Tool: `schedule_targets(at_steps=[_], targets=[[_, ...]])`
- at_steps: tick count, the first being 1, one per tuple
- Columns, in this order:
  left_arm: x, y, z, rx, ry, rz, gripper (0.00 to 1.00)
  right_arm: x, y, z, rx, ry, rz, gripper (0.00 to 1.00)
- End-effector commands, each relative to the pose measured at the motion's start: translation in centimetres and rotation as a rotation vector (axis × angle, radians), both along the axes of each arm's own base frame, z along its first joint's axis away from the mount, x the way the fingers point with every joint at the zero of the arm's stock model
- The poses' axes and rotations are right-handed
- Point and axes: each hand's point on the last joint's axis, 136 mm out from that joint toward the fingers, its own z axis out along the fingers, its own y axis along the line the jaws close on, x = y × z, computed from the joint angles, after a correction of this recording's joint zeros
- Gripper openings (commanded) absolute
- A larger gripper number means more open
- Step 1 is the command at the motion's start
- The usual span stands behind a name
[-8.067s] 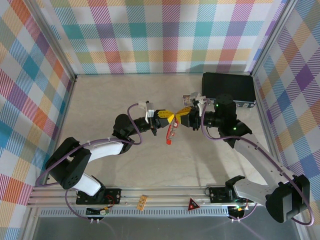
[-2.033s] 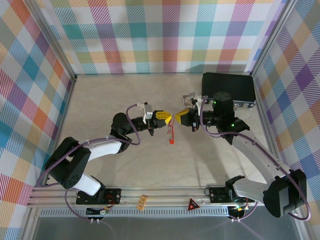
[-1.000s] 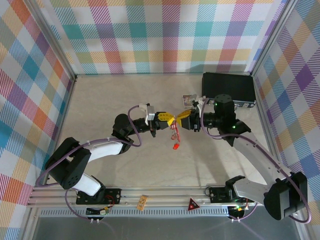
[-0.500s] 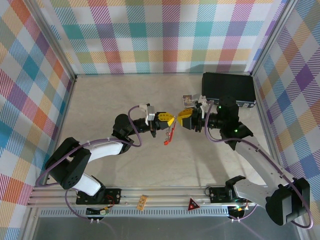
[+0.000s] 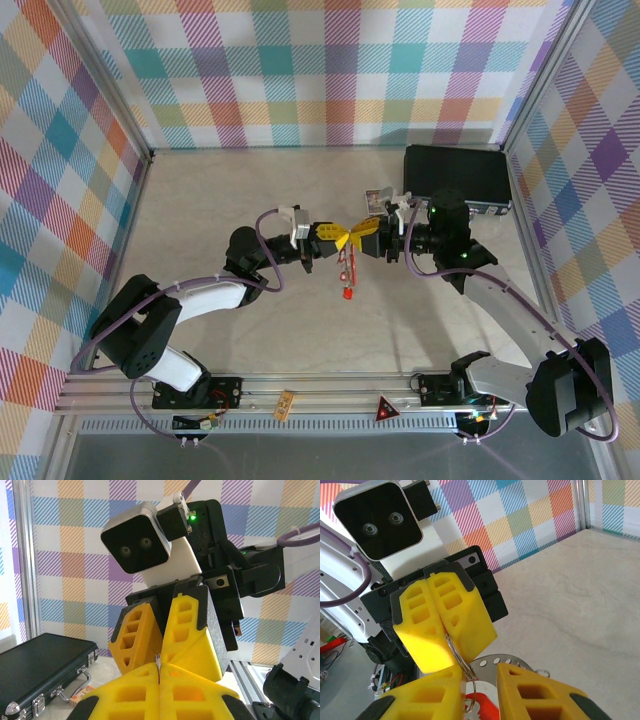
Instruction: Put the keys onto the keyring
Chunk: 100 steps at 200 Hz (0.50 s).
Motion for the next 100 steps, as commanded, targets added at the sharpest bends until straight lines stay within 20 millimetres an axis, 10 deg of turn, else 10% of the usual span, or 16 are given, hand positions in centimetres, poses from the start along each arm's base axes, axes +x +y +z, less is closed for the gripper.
schedule_targets(at_steps=[1,100], targets=[[-1.1,0.0,2.8,-0.06,-0.075,-0.04,0.0,-0.4,0.2,1.0,0.023,-0.038,0.035,0.22],[-1.2,-0.4,2.4,-0.047,-0.063,-0.071,0.0,-0.3,0.2,2.1,0.038,-0.066,0.033,0.21]])
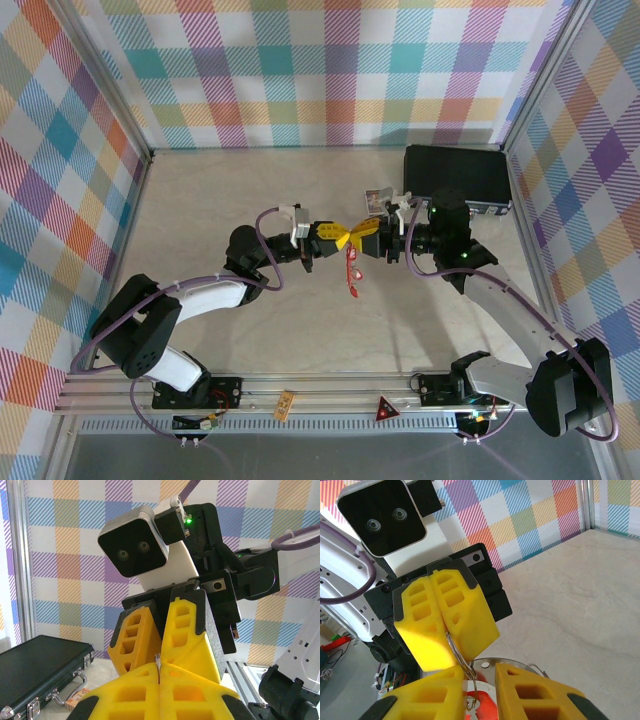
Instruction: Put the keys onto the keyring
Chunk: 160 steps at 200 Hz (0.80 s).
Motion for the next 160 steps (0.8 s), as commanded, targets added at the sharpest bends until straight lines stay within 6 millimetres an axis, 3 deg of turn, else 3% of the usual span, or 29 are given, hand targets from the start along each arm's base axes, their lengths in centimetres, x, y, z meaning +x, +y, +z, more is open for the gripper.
schedule_targets(at_steps=[1,95,160], targets=[[-1.01,-0.25,2.09,-0.045,-0.065,-0.05,0.0,-0.06,0.12,1.91,0.031,-0.063,0.017,0.21],[-1.02,-0.33,1.77,-0.038,-0.058,-0.056,0.0,-0.42,-0.17,2.42,0.042,-0.101,0.004,0.17],[-0.95,-0.3,1.8,-0.039,-0.053,-0.055,0.0,-0.75,-0.07,1.66,0.014,-0.064,0.03,0.0]])
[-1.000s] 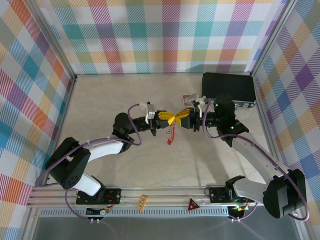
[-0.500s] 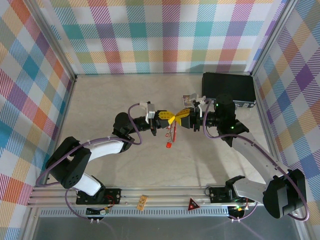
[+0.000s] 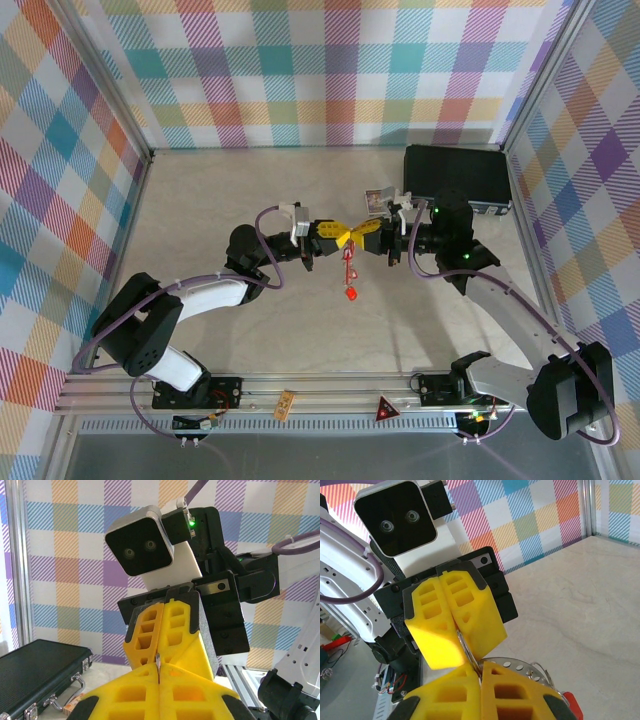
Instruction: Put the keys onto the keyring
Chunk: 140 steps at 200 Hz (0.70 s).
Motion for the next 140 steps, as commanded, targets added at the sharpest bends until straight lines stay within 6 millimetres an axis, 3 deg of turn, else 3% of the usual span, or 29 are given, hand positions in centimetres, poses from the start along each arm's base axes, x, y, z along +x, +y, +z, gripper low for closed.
schedule_targets(at_steps=[1,18,37,58,140], targets=[[-1.0,-0.2,1.4,-0.026,-0.048,-0.046,0.0,-0.3,0.0,1.0,0.002,-0.043,0.019,0.0],[-0.9,-0.1,1.2,-0.023,-0.044,-0.042,0.0,-0.2,-0.1,0.9,-0.017,-0.033,0.005,0.0],[-0.5,0.3,1.1,-0.024,-0.037,-0.022,0.21,0.0,-0.3,0.8,-0.043,-0.024,-0.014,0.0],[0.3,1.3,1.0,-0.026,-0.033,0.017,0.33,0.4,-0.5,0.3,-0.089,-0.003,-0.04,0.0],[1.4,4.7,-0.1,0.026,-0.036,0.066,0.3,1.1,-0.7,-4.7,-0.468,0.014,-0.079,0.0]])
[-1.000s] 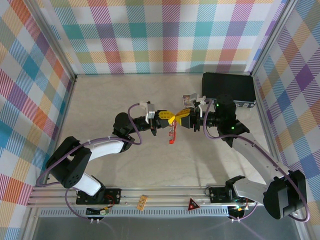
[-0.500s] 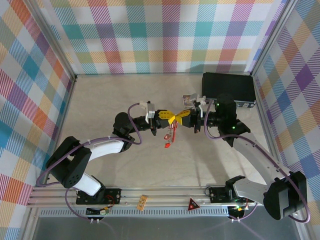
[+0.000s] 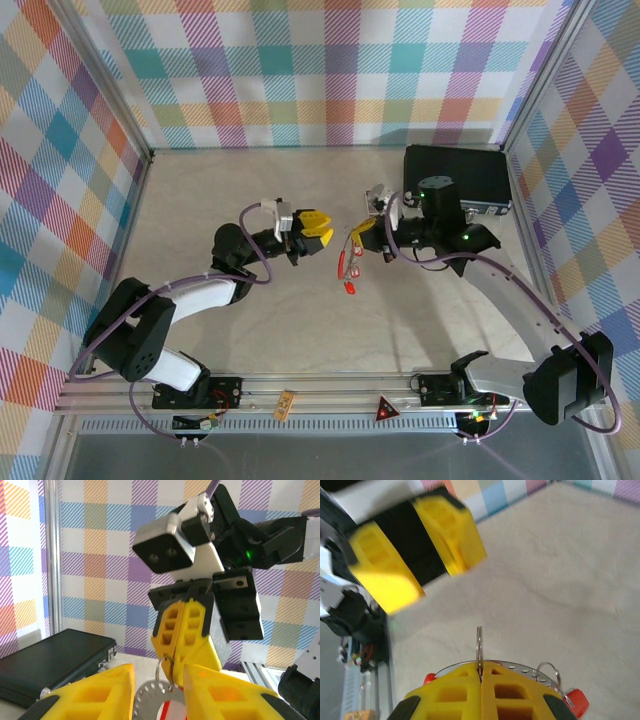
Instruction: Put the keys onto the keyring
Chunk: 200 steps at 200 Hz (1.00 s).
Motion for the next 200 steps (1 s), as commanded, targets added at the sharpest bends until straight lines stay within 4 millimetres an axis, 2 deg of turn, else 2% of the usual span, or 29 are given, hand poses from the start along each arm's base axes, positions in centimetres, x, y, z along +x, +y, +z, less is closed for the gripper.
schedule_targets(at_steps=[1,38,70,114,200], targets=[[-1.1,0.7,0.4,0.018,-0.044,-0.039,0.3,-0.5,-0.5,-1.9,-0.17,-0.013,0.014,0.0],[-0.9,0.2,-2.4,0.164,-0.02,-0.045,0.27,-0.7,0.1,-3.7,-0.345,-0.043,0.053,0.0],[-0.9,0.4,-4.2,0.27,-0.015,-0.021,0.26,-0.3,0.6,-3.2,-0.394,-0.077,0.084,0.0],[-1.3,0.3,-4.3,0.293,-0.02,-0.044,0.24,-0.4,1.5,-3.2,-0.45,-0.111,0.145,0.0],[-1.9,-0.5,-4.9,0.313,-0.021,-0.087,0.21,-0.7,2.8,-2.9,-0.435,-0.125,0.184,0.0]])
